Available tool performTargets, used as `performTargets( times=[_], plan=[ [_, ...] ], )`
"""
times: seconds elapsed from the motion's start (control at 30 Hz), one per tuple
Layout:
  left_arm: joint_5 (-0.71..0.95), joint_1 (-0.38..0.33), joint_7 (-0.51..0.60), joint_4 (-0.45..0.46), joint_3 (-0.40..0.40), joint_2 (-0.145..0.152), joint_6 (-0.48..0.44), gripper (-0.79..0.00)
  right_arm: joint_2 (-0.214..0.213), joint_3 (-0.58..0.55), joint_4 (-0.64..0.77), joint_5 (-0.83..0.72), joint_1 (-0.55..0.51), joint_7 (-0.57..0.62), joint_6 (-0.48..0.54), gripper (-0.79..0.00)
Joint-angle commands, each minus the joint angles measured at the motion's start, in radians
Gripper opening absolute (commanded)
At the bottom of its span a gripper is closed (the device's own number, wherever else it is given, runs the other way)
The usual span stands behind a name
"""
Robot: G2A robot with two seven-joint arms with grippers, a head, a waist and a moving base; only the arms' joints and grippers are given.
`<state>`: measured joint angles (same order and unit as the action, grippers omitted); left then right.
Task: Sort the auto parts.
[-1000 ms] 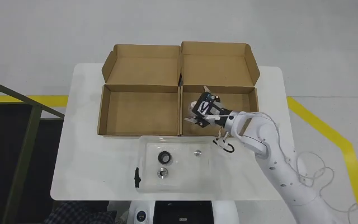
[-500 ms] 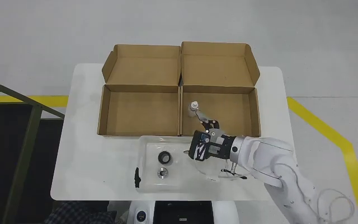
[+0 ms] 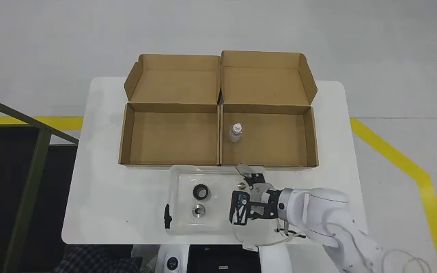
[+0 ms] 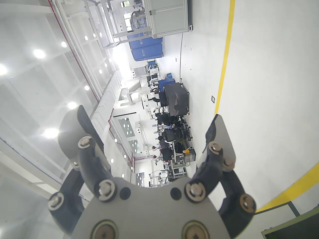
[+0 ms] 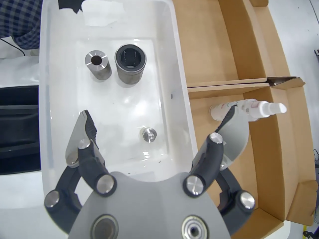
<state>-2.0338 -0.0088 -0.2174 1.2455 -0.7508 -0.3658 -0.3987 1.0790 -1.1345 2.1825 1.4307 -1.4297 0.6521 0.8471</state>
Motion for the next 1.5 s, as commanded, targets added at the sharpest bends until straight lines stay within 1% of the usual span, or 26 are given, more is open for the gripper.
performTargets(
  times=[0.0,0.27,0.67,0.7,0.73,0.77,0.8,0.9,1.07,1.1,1.23,1.27,1.33,1.4,1.47],
  plan=[
    [0.000,0.000,0.000,0.000,0.000,0.000,0.000,0.000,-0.002,0.003,-0.001,0.013,-0.008,0.001,0.003,0.000],
    [0.000,0.000,0.000,0.000,0.000,0.000,0.000,0.000,-0.009,0.020,-0.028,0.047,-0.020,0.025,0.005,0.000],
    [0.000,0.000,0.000,0.000,0.000,0.000,0.000,0.000,-0.004,0.079,-0.093,0.062,0.031,0.092,-0.042,0.000],
    [0.000,0.000,0.000,0.000,0.000,0.000,0.000,0.000,-0.003,0.084,-0.099,0.066,0.036,0.101,-0.048,-0.009],
    [0.000,0.000,0.000,0.000,0.000,0.000,0.000,0.000,-0.002,0.088,-0.103,0.067,0.041,0.108,-0.054,-0.108],
    [0.000,0.000,0.000,0.000,0.000,0.000,0.000,0.000,-0.001,0.093,-0.107,0.066,0.044,0.113,-0.059,-0.132],
    [0.000,0.000,0.000,0.000,0.000,0.000,0.000,0.000,-0.001,0.097,-0.111,0.067,0.048,0.120,-0.063,-0.142],
    [0.000,0.000,0.000,0.000,0.000,0.000,0.000,0.000,0.001,0.112,-0.123,0.066,0.061,0.138,-0.070,-0.102],
    [0.000,0.000,0.000,0.000,0.000,0.000,0.000,0.000,0.007,0.143,-0.149,0.070,0.087,0.171,-0.090,-0.114],
    [0.000,0.000,0.000,0.000,0.000,0.000,0.000,0.000,0.008,0.149,-0.153,0.070,0.091,0.176,-0.094,-0.126],
    [0.000,0.000,0.000,0.000,0.000,0.000,0.000,0.000,0.012,0.167,-0.168,0.072,0.108,0.196,-0.106,-0.234],
    [0.000,0.000,0.000,0.000,0.000,0.000,0.000,0.000,0.012,0.170,-0.171,0.075,0.112,0.204,-0.109,-0.243],
    [0.000,0.000,0.000,0.000,0.000,0.000,0.000,0.000,0.014,0.175,-0.176,0.075,0.118,0.214,-0.116,-0.289],
    [0.000,0.000,0.000,0.000,0.000,0.000,0.000,0.000,0.015,0.180,-0.180,0.079,0.123,0.226,-0.121,-0.397],
    [0.000,0.000,0.000,0.000,0.000,0.000,0.000,0.000,0.016,0.188,-0.182,0.081,0.127,0.240,-0.127,-0.409]
  ],
)
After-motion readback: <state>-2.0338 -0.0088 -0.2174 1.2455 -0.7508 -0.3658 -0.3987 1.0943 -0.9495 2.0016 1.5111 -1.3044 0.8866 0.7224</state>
